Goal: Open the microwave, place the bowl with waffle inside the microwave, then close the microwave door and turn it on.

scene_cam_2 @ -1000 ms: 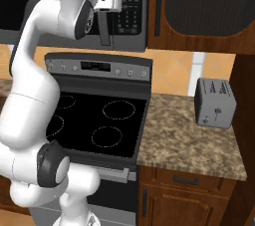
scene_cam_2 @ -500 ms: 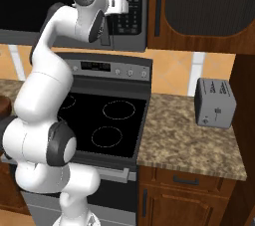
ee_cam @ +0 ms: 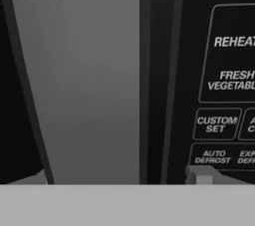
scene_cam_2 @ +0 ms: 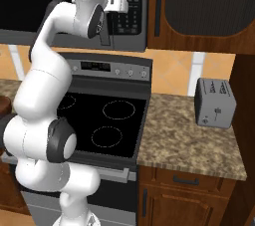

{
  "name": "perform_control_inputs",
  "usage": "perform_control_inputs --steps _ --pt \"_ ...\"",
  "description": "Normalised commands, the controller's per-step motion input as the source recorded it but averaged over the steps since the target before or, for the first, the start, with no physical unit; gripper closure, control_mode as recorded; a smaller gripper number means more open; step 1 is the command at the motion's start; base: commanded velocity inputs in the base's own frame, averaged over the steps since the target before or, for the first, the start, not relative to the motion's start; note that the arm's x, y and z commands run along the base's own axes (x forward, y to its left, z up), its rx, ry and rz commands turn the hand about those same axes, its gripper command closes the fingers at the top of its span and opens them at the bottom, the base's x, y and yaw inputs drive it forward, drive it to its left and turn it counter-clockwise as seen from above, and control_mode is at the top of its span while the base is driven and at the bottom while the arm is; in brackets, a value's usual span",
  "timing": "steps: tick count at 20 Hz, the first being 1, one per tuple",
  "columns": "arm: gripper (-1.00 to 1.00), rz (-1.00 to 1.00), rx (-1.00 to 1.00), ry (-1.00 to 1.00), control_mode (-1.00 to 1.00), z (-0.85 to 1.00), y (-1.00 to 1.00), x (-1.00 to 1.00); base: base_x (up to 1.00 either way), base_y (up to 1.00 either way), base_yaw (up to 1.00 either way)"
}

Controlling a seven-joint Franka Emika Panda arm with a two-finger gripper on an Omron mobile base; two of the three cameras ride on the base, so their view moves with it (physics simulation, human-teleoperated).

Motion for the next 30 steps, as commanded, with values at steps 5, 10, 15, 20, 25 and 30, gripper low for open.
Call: perform_control_inputs --steps 5,10,15,20,25,30 --pt "1.00 0.17 0.00 -0.08 -1.00 -0.30 0.96 0.42 0.00 0.00 0.00" --pt "1.00 0.16 -0.03 -0.16 -1.00 0.16 1.00 -0.43 0.00 0.00 0.00" --pt "1.00 0.03 -0.06 -0.02 -1.00 0.44 1.00 -0.78 0.00 0.00 0.00" --pt "1.00 0.00 -0.13 0.01 -1.00 0.47 1.00 -0.63 0.00 0.00 0.00" --pt "1.00 -0.01 -0.09 0.01 -1.00 0.40 1.00 -0.91 0.00 0.00 0.00" --pt "1.00 -0.08 -0.09 0.00 -1.00 0.09 1.00 -0.98 0.00 0.00 0.00"
